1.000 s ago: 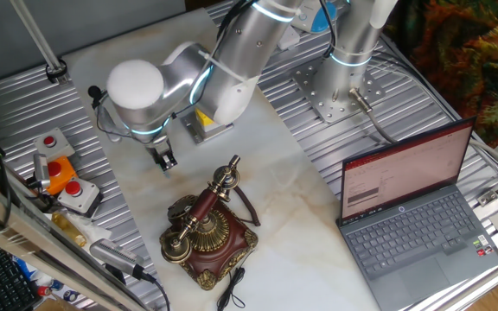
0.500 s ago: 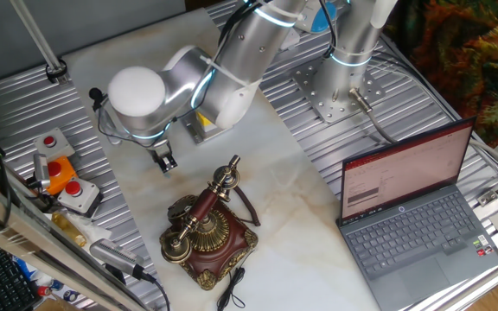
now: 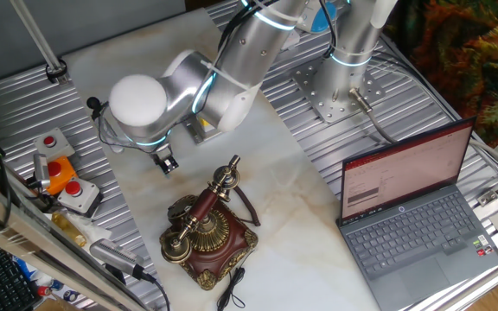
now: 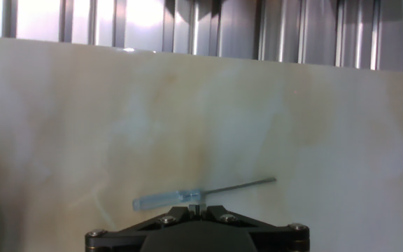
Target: Dial a number on an old rotary phone
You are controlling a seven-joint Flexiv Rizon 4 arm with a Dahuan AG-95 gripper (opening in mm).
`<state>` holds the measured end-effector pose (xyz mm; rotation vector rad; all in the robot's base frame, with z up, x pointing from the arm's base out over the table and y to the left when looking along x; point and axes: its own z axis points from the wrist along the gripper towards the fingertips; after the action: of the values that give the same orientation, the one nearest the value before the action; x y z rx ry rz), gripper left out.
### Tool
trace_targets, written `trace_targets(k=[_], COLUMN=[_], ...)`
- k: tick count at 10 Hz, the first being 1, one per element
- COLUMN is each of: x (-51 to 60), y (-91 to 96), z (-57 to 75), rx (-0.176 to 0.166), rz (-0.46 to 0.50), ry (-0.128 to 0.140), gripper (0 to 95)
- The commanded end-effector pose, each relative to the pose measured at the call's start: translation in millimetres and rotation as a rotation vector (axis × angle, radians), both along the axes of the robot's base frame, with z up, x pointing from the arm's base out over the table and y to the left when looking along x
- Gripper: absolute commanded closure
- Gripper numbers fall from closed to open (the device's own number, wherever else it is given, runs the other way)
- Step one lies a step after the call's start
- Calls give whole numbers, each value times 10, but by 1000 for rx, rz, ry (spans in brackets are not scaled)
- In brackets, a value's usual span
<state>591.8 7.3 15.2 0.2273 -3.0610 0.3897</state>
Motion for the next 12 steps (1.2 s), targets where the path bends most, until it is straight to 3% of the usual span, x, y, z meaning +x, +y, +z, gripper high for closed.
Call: trace_targets(k=[1, 3, 4, 5, 6, 7, 9, 12], x=[-1, -8, -17, -41, -53, -82, -107, -106], y=[-4, -11, -24, -56, -71, -105, -126, -127], z=[7, 9, 13, 23, 30, 49, 78, 79], rx=[13, -11, -2, 95, 102, 168, 239, 260], rz=[-7, 40, 15, -42, -56, -87, -61, 35], ry=[8, 21, 21, 9, 9, 7, 3, 11], gripper=[950, 950, 950, 950, 950, 950, 950, 950])
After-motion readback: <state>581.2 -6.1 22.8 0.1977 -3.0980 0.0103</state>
